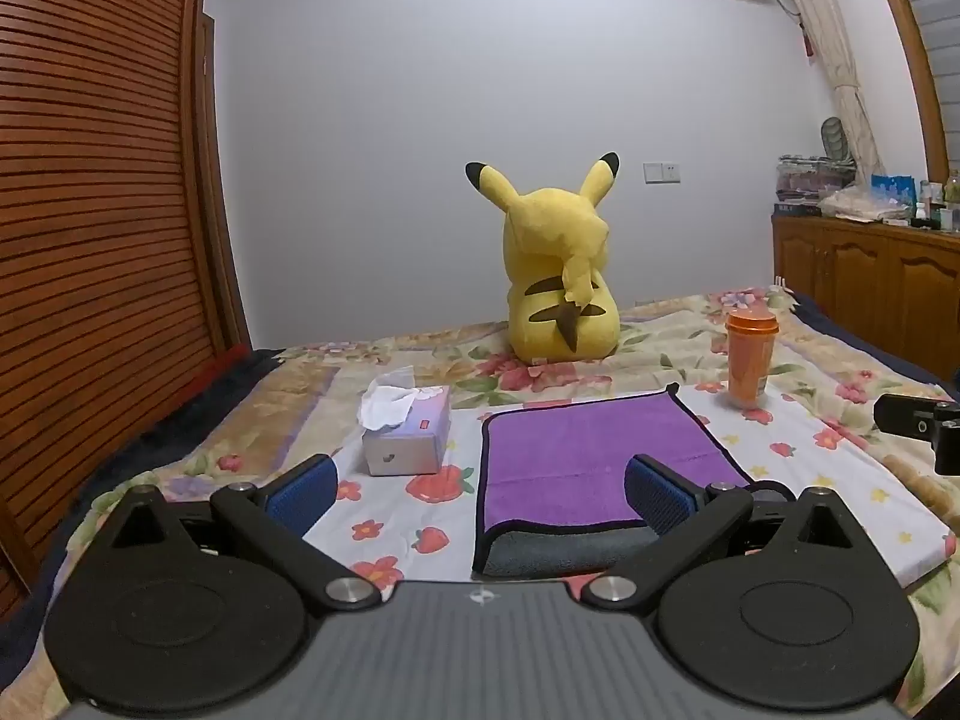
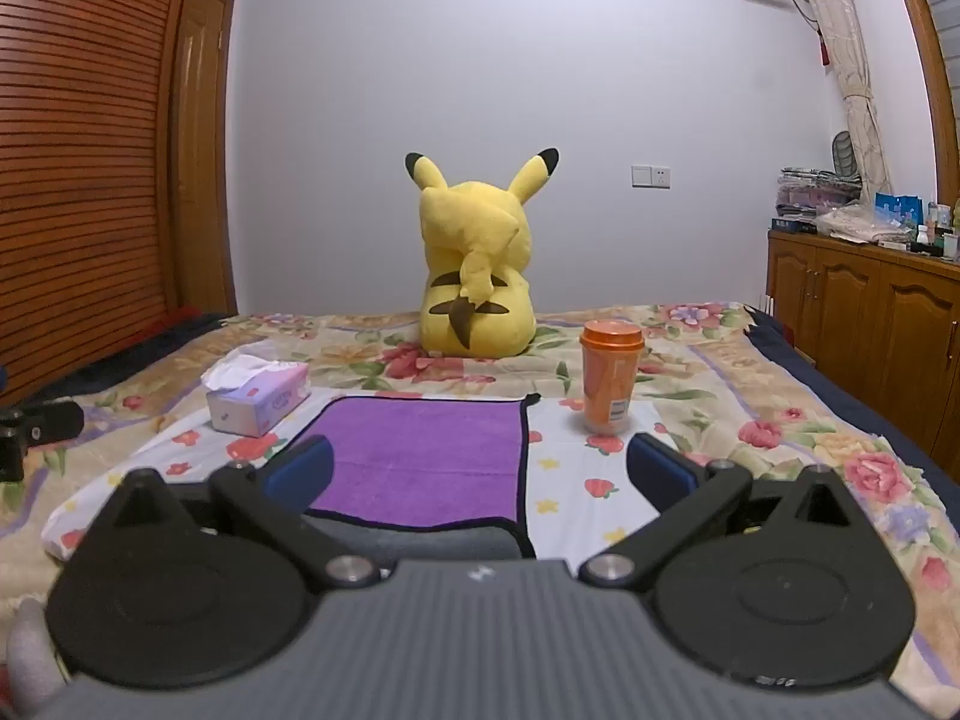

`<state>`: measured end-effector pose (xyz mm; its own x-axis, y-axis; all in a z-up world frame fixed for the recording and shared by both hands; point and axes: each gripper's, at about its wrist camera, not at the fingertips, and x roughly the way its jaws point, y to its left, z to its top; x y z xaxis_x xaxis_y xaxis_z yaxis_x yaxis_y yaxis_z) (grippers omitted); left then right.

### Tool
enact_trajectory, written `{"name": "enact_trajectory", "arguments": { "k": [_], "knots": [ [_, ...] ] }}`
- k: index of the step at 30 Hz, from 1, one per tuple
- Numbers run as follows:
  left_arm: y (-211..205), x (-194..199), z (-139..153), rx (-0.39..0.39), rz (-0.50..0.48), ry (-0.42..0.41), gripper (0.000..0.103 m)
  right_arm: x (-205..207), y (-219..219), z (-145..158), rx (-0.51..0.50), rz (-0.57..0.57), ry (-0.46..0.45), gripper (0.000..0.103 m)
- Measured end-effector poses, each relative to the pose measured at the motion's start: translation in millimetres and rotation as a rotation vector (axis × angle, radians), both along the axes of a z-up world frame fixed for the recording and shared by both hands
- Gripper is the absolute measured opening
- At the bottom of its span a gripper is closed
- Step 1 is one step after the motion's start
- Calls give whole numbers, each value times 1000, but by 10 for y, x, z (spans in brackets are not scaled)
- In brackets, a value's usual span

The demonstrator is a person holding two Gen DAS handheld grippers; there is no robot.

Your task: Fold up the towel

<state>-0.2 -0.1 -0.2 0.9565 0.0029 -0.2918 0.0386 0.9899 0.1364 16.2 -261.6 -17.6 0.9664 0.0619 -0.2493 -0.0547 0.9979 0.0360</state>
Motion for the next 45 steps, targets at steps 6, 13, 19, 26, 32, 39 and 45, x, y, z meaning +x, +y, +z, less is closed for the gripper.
{"name": "enact_trajectory", "arguments": {
  "k": [6, 13, 19, 26, 32, 39, 45],
  "knots": [
    [-1, -1, 0, 3, 0, -2, 103, -2, -4, -5, 1, 0, 1, 103],
    [-1, -3, 0, 2, 0, -3, 103, -2, -12, -5, 0, 0, 1, 103],
    [-1, -1, 0, 2, 0, -2, 103, 1, -24, -1, 1, -1, 0, 103],
    [-1, -1, 0, 3, 0, -3, 103, 8, -33, -11, 1, -1, 0, 103],
    [-1, -1, -1, 3, 0, -2, 103, 10, -31, -15, 0, -1, 0, 103],
    [-1, -2, 0, 3, -1, -2, 103, 13, -18, -17, 1, -1, 0, 103],
    [-1, 0, -1, 3, 0, -1, 103, 12, -14, -14, 1, -2, 0, 103]
  ]
}}
